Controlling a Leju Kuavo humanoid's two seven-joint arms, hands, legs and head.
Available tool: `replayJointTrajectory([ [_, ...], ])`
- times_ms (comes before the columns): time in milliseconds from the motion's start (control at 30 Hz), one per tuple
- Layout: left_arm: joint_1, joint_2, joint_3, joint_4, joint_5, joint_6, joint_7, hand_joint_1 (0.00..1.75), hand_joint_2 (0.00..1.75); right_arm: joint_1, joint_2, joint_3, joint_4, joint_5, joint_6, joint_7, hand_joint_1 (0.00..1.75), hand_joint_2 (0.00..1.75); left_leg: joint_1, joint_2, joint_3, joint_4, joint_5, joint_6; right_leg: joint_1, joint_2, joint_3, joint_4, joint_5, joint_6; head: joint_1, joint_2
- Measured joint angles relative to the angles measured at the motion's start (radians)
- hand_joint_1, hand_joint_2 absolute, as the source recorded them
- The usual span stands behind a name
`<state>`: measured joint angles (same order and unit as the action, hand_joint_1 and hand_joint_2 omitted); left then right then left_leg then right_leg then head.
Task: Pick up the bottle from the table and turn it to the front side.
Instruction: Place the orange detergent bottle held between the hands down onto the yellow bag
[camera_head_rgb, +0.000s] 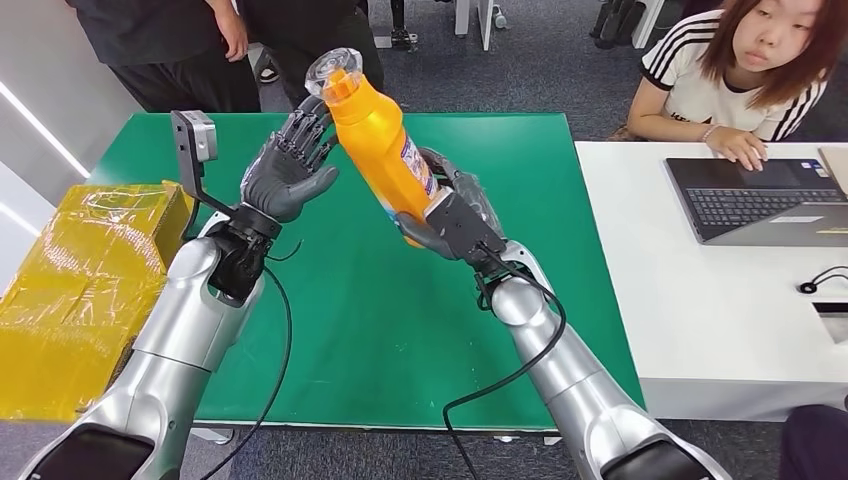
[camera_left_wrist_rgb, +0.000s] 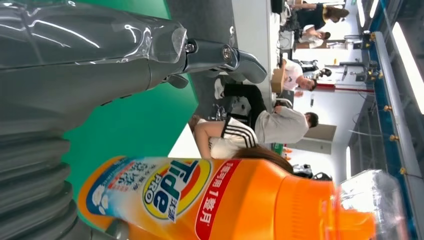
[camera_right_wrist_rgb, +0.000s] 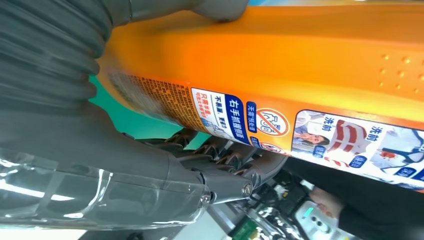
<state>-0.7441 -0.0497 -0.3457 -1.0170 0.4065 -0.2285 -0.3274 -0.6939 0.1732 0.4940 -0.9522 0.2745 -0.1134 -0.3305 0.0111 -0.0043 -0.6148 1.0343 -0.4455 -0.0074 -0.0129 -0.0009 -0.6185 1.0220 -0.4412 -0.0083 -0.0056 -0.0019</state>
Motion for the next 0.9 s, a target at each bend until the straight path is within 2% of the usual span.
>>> replayJointTrajectory([
  [533,-0.051,-0.03,-0.04,0.0,0.079,-0.051,0.023,0.0,1.75,-0.073,0.019,0.005,0.097,-0.038,0.006,-0.004,1.75,1.75,0.0,0.0,0.0,0.0,0.0,0.0,0.0,0.0,0.0,0.0,0.0,0.0,0.0,0.0],
  [900,-0.075,-0.063,-0.097,0.016,0.101,-0.101,-0.007,0.0,1.75,-0.131,0.055,0.001,0.208,-0.002,-0.002,-0.03,1.75,1.75,0.0,0.0,0.0,0.0,0.0,0.0,0.0,0.0,0.0,0.0,0.0,0.0,0.0,0.0],
])
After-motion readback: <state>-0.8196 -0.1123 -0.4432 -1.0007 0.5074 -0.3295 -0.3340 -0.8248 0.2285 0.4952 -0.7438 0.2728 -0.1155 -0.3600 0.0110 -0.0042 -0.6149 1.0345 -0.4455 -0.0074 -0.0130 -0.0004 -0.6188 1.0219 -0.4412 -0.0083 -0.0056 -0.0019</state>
